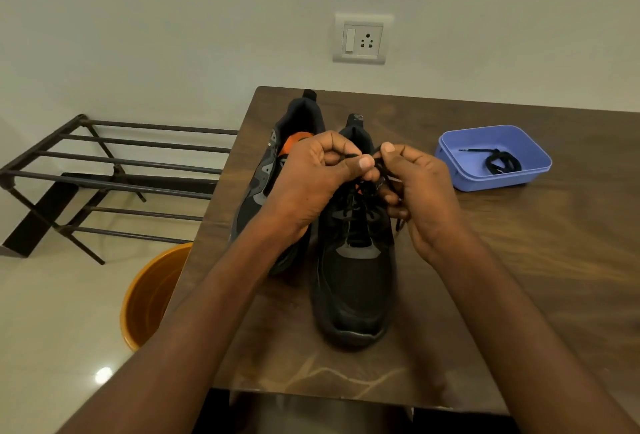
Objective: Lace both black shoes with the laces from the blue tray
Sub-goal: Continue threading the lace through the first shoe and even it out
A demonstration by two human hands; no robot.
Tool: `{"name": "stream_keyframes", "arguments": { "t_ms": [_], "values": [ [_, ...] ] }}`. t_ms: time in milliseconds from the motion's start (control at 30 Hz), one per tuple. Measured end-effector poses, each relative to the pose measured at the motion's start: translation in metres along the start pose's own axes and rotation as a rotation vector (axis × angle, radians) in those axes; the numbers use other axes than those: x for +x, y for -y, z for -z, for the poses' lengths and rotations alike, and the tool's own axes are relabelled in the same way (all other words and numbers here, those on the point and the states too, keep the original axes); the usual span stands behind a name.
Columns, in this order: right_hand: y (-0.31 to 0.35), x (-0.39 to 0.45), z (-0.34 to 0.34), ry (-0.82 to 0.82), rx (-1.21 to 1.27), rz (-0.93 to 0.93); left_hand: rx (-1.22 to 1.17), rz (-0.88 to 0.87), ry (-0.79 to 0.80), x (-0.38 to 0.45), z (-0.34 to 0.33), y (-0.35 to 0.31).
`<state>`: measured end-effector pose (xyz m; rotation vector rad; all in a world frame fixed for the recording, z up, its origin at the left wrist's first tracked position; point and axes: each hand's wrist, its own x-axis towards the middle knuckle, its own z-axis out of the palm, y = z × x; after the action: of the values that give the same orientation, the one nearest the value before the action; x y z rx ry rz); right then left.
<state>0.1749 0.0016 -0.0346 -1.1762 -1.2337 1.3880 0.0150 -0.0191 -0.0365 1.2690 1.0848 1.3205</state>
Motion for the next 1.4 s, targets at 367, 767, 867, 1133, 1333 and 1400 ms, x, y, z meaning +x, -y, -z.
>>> {"name": "stream_keyframes", "arguments": {
  "t_ms": [367,767,867,1133,1333,1400],
  "values": [
    [0.0,0.0,-0.008,-0.027,-0.045,0.021,0.884,-0.716,-0.057,0.001,0.006,0.008],
    [-0.004,0.006,-0.003,0.068,-0.118,0.161,0.185,-0.059,-0.17,0.001,-0.003,-0.006],
    [-0.008,0.005,0.001,0.243,-0.176,0.253,-0.153,0.429,-0.178,0.003,0.004,-0.01],
    [-0.013,0.001,0.002,-0.013,-0.248,0.429,-0.198,0.465,-0.102,0.005,0.012,-0.009],
    [-0.009,-0.011,0.027,-0.254,-0.476,0.287,-0.103,0.328,-0.258,-0.008,0.023,-0.012],
    [-0.012,-0.017,0.033,-0.282,-0.482,0.155,-0.053,0.315,-0.336,-0.012,0.026,-0.011]
  ]
}}
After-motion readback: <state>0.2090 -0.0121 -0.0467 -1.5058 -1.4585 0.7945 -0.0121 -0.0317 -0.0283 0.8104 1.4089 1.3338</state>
